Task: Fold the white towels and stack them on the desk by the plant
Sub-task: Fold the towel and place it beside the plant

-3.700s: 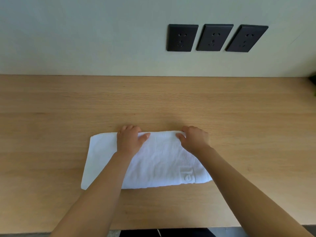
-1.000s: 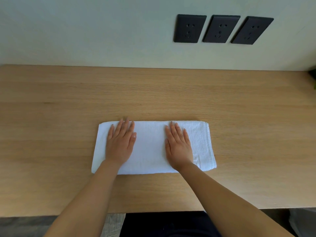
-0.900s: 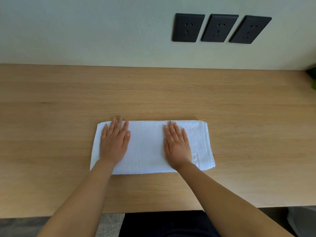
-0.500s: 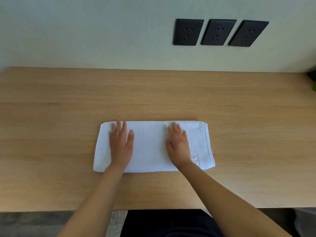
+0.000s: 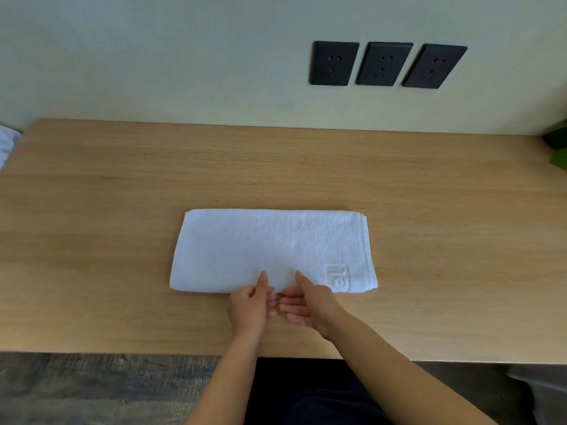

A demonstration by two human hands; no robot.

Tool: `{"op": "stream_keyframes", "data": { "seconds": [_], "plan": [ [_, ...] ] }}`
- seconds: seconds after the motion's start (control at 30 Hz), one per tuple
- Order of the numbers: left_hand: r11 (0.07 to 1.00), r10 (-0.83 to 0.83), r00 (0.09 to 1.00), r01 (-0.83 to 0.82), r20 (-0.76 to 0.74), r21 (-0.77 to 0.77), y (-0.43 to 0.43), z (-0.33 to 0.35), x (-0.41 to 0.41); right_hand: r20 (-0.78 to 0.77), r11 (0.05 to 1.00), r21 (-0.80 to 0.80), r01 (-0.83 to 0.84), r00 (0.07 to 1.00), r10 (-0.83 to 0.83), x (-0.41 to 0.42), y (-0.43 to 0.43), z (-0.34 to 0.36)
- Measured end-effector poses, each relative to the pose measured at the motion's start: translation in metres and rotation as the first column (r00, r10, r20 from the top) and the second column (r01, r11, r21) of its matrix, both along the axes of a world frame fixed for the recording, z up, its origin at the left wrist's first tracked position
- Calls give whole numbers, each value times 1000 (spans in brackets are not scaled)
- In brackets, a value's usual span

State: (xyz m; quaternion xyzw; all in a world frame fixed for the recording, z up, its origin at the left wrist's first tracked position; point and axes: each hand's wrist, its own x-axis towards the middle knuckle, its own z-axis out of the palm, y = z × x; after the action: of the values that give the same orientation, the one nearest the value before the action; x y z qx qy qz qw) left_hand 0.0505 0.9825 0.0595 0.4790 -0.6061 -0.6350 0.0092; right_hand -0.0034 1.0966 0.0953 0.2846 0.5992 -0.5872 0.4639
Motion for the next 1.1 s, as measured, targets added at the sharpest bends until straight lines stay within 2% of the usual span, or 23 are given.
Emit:
{"op": "stream_keyframes", "data": {
  "seconds": [0.13,0.27,0.37,0.43,0.53,0.7,0.8,0.9,1.1],
  "plan": [
    [993,51,998,-55,46,107,-1,-3,-2,98,989,-60,134,987,-128,7,-2,-4],
    [974,80,992,-98,93,204,-4,-3,-5,82,926,-69,372,927,-367,13,-9,-10],
    [949,98,989,-127,111,289,-4,1,-5,67,877,-79,475,880,-470,8,-17,-7],
    [923,116,988,-146,104,356,-2,8,-7,46,861,-69,504,864,-502,3,-21,-6],
    [860,250,968,-236,29,453,3,16,-12,65,851,-72,520,854,-517,-1,-26,-3],
    [695,485,867,-304,-113,652,7,23,-25,116,763,-192,618,786,-607,-7,-28,2],
    [653,488,861,-251,-143,714,1,27,-35,119,696,-338,633,763,-636,-10,-29,5],
    [610,471,868,-191,-159,769,0,33,-46,147,589,-480,651,721,-677,-11,-30,8],
    [585,505,828,-123,-242,802,4,40,-55,196,471,-516,716,634,-749,-29,-18,12]
  ]
}}
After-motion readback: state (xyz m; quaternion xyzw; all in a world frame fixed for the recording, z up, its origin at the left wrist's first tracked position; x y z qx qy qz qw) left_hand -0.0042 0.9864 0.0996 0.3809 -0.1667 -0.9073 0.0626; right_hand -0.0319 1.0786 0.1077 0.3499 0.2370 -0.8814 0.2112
